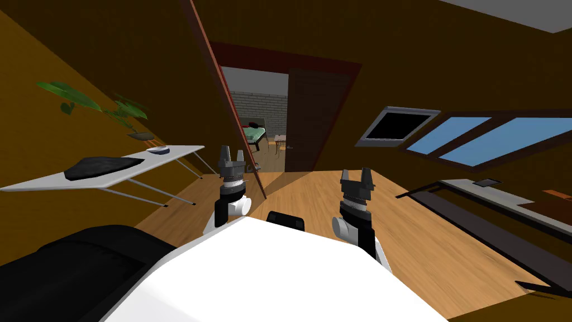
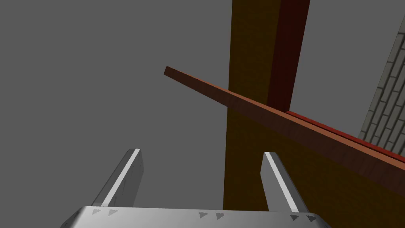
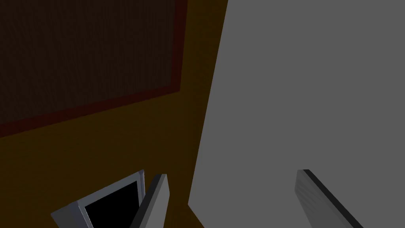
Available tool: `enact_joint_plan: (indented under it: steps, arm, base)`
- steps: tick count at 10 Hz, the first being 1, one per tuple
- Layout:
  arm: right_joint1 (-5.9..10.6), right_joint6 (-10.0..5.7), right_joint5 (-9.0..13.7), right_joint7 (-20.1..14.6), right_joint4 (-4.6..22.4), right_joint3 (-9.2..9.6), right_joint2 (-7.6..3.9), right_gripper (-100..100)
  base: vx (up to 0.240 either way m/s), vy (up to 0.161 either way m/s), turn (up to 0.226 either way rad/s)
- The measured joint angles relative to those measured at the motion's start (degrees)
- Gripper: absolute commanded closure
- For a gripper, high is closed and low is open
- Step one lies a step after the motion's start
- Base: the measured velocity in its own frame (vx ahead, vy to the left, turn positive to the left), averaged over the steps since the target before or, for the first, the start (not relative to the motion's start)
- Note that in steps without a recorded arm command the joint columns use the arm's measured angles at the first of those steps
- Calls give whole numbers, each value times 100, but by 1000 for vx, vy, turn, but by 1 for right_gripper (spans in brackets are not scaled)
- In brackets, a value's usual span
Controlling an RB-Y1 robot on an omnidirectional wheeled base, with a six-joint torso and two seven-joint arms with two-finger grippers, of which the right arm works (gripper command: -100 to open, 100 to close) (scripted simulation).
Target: Pull the door open
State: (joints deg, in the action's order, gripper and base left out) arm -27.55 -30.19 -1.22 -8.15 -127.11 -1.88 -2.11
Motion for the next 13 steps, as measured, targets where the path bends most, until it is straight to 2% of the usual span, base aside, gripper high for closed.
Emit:
enact_joint_plan:
  steps: [4, 9, 10, 13]
  arm:
    - [195, -134, 156, 124, 499, -35, -96, -100]
    - [477, -239, 312, 307, 1068, -50, -151, -100]
    - [563, -290, 369, 342, 1260, -73, -181, -100]
    - [668, -366, 486, 444, 1565, -86, -222, -100]
  base:
    - [80, -30, 123]
    - [56, -10, 108]
    - [66, -13, 129]
    - [63, -12, 95]
